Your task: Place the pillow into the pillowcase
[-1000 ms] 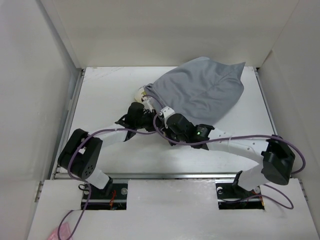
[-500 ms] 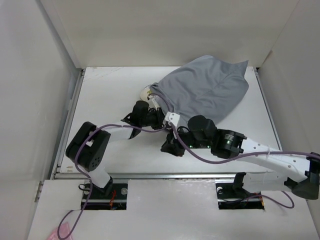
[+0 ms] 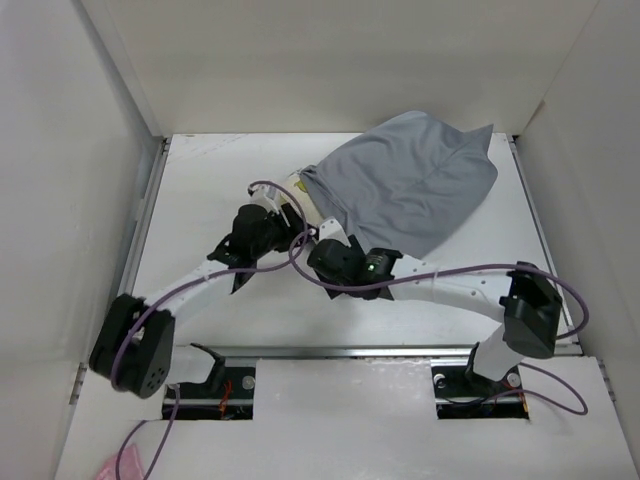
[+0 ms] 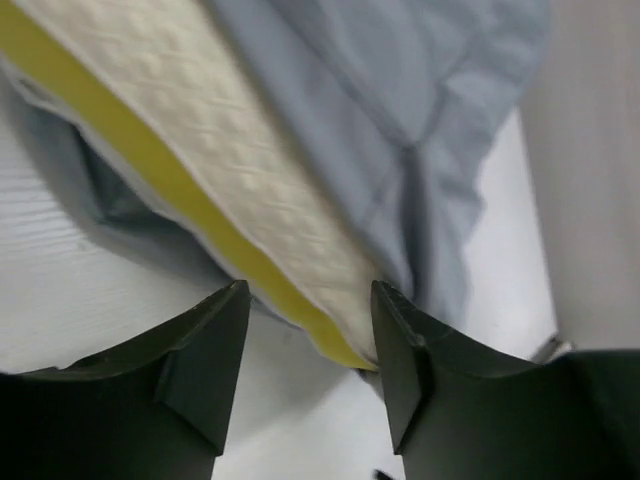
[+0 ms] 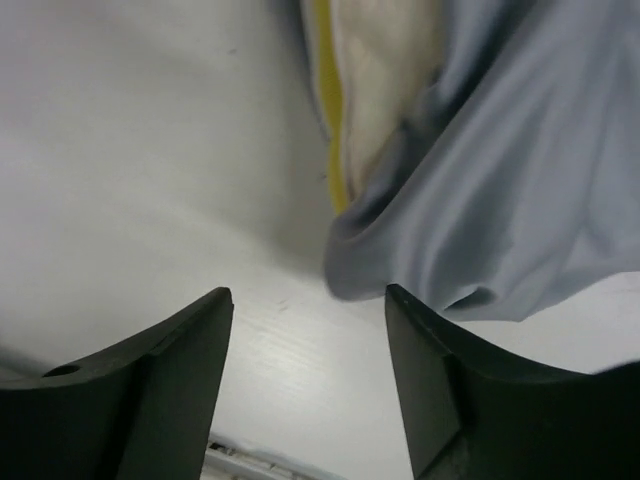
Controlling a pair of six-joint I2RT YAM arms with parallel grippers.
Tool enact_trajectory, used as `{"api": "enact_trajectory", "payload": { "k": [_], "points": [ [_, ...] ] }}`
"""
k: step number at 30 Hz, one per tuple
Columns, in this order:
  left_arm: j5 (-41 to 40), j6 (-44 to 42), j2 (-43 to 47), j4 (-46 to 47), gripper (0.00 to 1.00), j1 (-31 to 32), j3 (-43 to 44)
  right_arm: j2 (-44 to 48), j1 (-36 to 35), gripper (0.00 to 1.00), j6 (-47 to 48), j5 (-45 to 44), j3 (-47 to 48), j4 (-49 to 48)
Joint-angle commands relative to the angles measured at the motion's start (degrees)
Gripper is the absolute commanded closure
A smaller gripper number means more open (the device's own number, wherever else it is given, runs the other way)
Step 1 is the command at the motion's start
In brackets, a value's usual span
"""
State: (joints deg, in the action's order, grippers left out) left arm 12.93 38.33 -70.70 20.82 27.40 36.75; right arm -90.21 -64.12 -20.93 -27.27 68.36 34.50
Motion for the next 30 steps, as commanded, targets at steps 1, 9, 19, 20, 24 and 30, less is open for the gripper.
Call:
{"api": "enact_trajectory", "payload": {
  "k": [1,9,19,20,24,30],
  "points": [
    [-0.9,-1.5,-8.6,1.5,0.53,-1.3,0.7,-2.3,-0.1,0.29,-5.8,-12.6,6.3,5.4],
    [8.3,-1.4,-22.0,10.0,0.84,-1.8,6.7,-5.8,1.4,0.33,-6.8,-16.4,8.2,4.7],
    [15.4,-0.4,-24.8,15.7,0.90,-1.8,8.1,-8.8,6.2,1.00,-2.7,-11.6,7.7,0.8],
    [15.4,-0.4,-24.8,17.3,0.90,-1.1,7.5,-8.1,6.2,1.00,-1.9,-7.6,7.7,0.8],
    [16.5,0.8,-29.0,18.8,0.90,1.6,12.3,-2.4,4.2,1.00,4.0,7.4,7.7,-2.4],
    [20.6,5.0,-35.8,25.5,0.90,4.0,16.9,6.3,0.2,1.00,11.3,30.3,6.4,-7.3]
  ]
}}
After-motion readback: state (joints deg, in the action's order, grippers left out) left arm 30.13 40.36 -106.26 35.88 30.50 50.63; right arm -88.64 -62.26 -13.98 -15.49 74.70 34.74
